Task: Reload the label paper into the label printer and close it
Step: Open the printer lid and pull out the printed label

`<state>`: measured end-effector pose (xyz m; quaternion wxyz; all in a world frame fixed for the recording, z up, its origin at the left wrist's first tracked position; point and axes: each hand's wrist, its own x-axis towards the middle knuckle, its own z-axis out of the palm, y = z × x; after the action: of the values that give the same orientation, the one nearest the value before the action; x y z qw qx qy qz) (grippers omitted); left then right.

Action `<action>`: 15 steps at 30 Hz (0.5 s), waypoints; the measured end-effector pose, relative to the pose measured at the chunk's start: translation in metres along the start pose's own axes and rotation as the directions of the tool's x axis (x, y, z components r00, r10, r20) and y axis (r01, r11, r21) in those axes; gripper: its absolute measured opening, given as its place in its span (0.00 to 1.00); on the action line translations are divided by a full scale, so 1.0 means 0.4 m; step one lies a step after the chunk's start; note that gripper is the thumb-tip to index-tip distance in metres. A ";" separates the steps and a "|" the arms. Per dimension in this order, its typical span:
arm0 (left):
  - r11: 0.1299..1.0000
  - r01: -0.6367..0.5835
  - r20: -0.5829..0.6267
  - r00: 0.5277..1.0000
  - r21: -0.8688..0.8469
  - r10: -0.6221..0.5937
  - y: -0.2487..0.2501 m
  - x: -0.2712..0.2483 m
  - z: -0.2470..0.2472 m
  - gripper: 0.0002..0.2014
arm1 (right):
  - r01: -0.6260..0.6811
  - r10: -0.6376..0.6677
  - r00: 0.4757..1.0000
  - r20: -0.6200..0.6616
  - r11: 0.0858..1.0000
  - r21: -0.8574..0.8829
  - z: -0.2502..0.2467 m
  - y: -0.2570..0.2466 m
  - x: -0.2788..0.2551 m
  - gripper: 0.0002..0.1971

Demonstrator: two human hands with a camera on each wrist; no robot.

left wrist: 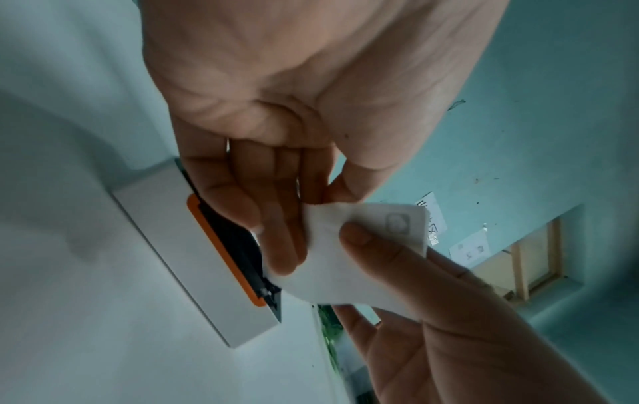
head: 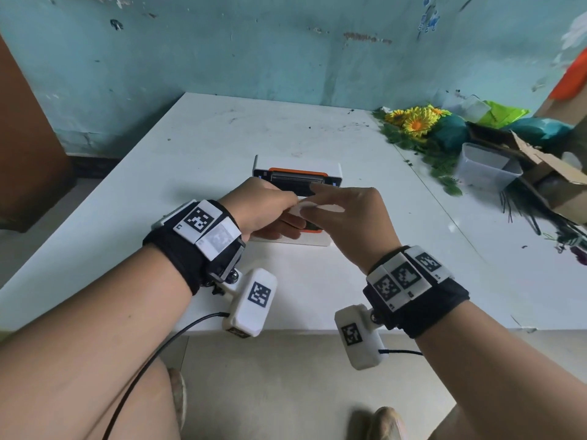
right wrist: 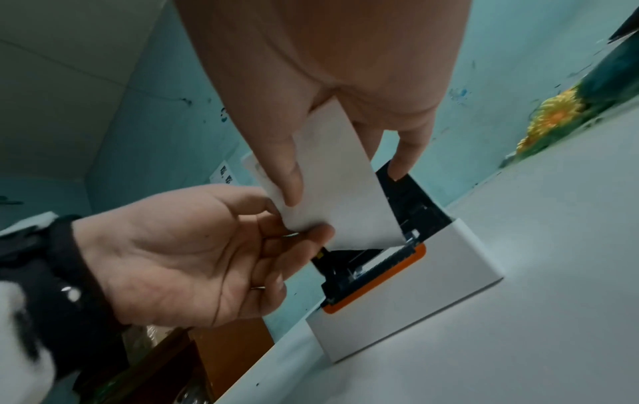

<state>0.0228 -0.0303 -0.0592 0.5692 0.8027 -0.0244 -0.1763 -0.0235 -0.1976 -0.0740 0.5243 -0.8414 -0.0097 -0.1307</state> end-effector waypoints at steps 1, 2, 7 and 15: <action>0.999 -0.038 0.006 0.999 -0.011 0.038 0.002 -0.004 0.005 0.09 | 0.000 0.001 1.000 -0.017 0.999 0.034 -0.011 0.002 -0.003 0.08; 0.997 -0.076 0.006 0.997 -0.029 0.076 0.005 -0.010 0.012 0.08 | -0.010 0.012 0.999 -0.040 0.998 0.061 -0.022 0.004 -0.005 0.12; 0.959 -0.247 -0.116 0.966 -0.140 0.232 0.017 -0.013 0.058 0.05 | -0.128 0.156 0.986 -0.061 0.936 0.328 -0.076 0.009 -0.006 0.22; 0.896 -0.439 -0.237 0.880 -0.073 0.412 0.018 0.022 0.096 0.14 | -0.134 0.200 0.956 -0.213 0.948 0.289 -0.117 0.058 0.000 0.15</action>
<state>0.0203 -0.0699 -0.0661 0.6420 0.7550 -0.1273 0.0399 -0.0296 -0.2494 -0.0749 0.6411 -0.7374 0.1076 -0.1835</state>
